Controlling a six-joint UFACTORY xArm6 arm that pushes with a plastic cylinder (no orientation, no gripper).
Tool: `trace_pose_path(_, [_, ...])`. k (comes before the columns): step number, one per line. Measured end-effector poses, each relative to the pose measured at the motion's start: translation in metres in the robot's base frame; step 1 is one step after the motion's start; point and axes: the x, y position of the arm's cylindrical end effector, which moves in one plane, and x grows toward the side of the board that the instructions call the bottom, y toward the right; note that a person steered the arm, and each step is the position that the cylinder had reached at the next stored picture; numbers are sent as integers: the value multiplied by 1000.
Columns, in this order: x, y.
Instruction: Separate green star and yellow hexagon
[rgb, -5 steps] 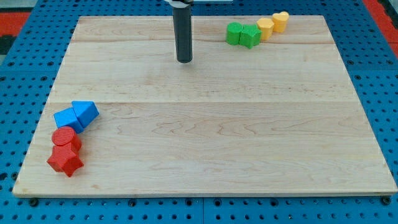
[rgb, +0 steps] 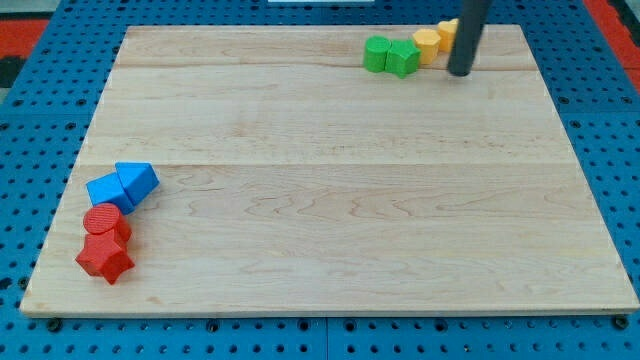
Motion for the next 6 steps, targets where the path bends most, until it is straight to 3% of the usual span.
trace_pose_path(1, [-37, 46])
trace_pose_path(2, [-84, 23])
trace_pose_path(5, [-1, -148])
trace_pose_path(6, [-1, -139])
